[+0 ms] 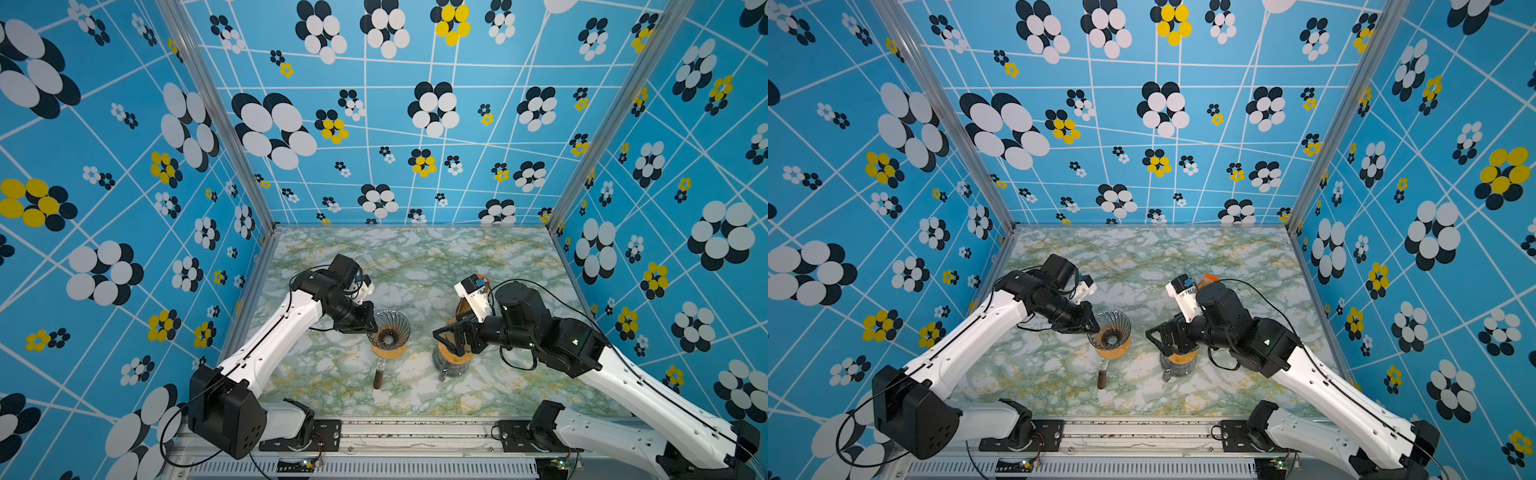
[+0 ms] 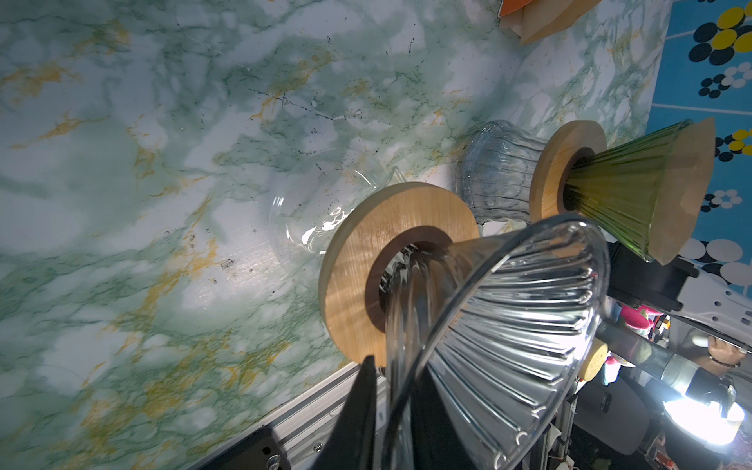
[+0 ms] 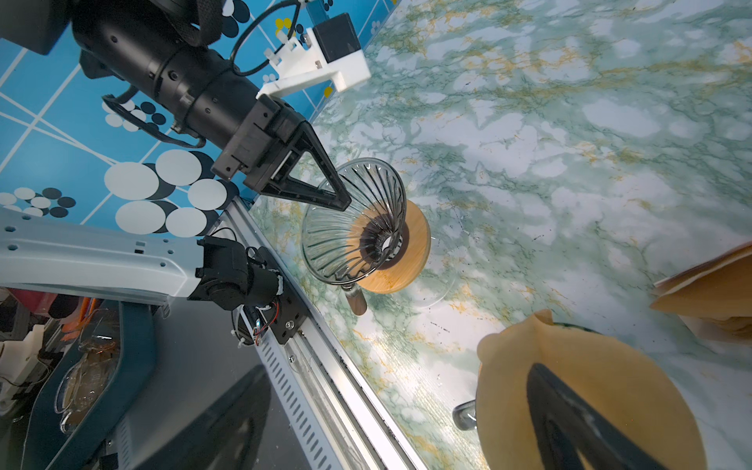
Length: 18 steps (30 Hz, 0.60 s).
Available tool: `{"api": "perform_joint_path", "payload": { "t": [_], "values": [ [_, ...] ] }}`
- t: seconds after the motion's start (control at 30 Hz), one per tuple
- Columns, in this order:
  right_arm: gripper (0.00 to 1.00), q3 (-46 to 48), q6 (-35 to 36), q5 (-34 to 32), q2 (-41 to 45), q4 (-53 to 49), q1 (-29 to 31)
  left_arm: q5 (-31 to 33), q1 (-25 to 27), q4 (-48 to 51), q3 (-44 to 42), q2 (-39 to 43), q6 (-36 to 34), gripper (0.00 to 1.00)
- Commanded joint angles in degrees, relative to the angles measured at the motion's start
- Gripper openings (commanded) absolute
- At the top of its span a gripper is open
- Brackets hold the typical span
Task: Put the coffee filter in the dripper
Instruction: 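Open the left gripper and raise it while the right gripper returns to the filter box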
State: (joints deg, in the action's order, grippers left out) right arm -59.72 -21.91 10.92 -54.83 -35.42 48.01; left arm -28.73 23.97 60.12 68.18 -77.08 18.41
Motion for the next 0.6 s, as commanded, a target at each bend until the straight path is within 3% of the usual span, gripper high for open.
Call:
{"api": "perform_joint_path", "payload": {
  "t": [0.0,0.23,0.4,0.47,0.57],
  "values": [
    [0.99,0.27,-0.50,-1.54,-0.02,-0.45,0.47,-0.53,-0.41,1.01,0.55,0.61,-0.15,0.24],
    [0.99,0.25,-1.51,-8.89,0.86,-0.60,0.50,-0.06,-0.49,3.39,4.06,1.03,-0.77,0.46],
    [0.98,-2.58,-1.40,-14.53,-0.65,-3.00,-0.01,1.77,-0.68,5.59,8.94,2.26,-2.01,0.85],
    [0.97,-3.76,-1.38,-15.30,-1.13,-3.50,-0.99,2.14,-0.63,5.21,11.50,2.71,-2.80,0.96],
    [0.96,-5.42,-1.19,-14.25,-2.14,-4.05,-4.63,1.26,-0.62,3.03,14.61,3.25,-3.91,0.99]
  ]
}}
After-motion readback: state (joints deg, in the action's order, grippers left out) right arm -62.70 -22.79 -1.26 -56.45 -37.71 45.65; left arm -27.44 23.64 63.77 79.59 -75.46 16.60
